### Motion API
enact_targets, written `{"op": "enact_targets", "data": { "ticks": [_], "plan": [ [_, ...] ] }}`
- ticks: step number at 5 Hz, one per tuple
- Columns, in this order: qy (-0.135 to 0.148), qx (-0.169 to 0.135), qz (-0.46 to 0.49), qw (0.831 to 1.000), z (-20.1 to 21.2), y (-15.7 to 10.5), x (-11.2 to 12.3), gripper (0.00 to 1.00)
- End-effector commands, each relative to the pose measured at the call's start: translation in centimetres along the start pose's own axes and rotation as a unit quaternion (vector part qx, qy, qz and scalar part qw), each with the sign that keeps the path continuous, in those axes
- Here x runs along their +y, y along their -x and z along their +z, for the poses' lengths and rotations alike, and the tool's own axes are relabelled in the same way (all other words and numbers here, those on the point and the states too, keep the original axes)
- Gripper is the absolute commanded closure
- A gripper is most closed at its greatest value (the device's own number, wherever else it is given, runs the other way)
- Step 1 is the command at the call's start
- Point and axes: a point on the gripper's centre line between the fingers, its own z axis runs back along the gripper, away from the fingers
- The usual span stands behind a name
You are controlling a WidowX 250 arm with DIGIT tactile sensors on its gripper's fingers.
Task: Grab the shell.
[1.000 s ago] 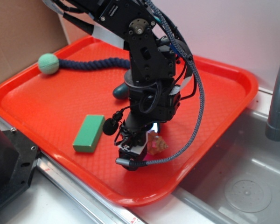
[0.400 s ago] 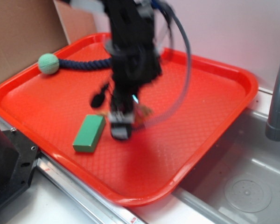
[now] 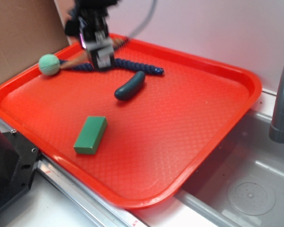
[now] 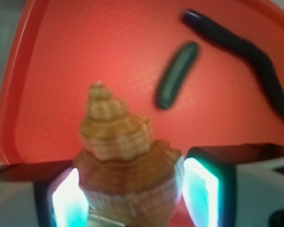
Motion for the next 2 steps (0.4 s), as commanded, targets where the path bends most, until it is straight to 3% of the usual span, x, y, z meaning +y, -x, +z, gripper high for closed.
{"op": "enact_targets", "data": {
  "ticks": [1,2],
  "plan": [
    [-0.025,-0.064,0.144,0.987,4.18,3.22,1.31,1.0],
    [-0.038,-0.041,0.143,0.988,3.96,2.5,1.6,1.0]
  ]
}}
